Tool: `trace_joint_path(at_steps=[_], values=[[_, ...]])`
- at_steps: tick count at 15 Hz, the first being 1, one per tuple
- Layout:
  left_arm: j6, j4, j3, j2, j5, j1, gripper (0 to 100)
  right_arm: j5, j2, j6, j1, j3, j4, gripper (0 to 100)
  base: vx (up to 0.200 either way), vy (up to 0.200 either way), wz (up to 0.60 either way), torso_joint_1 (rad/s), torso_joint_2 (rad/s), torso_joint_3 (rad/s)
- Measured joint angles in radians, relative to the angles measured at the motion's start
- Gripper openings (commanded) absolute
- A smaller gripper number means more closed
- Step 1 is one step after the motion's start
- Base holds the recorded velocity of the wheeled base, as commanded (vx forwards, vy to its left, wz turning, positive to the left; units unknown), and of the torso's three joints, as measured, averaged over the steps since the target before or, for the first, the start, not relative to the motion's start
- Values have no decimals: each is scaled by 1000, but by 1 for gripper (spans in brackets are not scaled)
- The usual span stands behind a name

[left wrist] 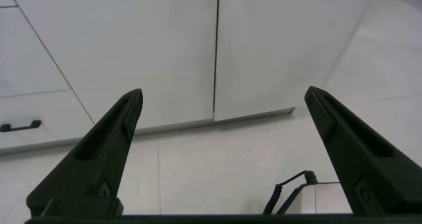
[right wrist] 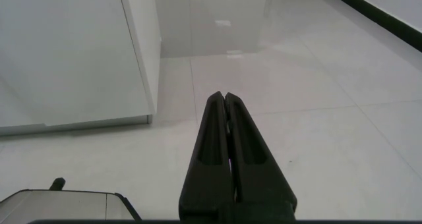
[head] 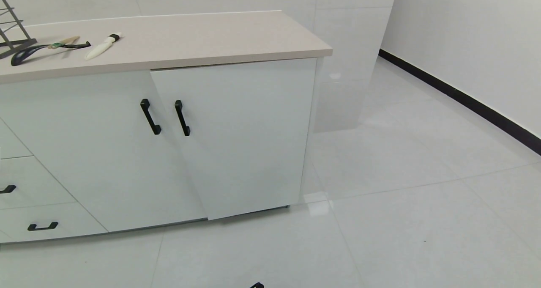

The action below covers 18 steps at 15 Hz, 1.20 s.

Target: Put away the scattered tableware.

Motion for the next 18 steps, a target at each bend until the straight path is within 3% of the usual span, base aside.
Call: trace_joint_path(at_steps=[18], values=[[0, 0, 0, 0, 1, -1, 100, 0, 1, 0, -1, 0, -1, 0, 0, 200, 0, 2, 2, 2]])
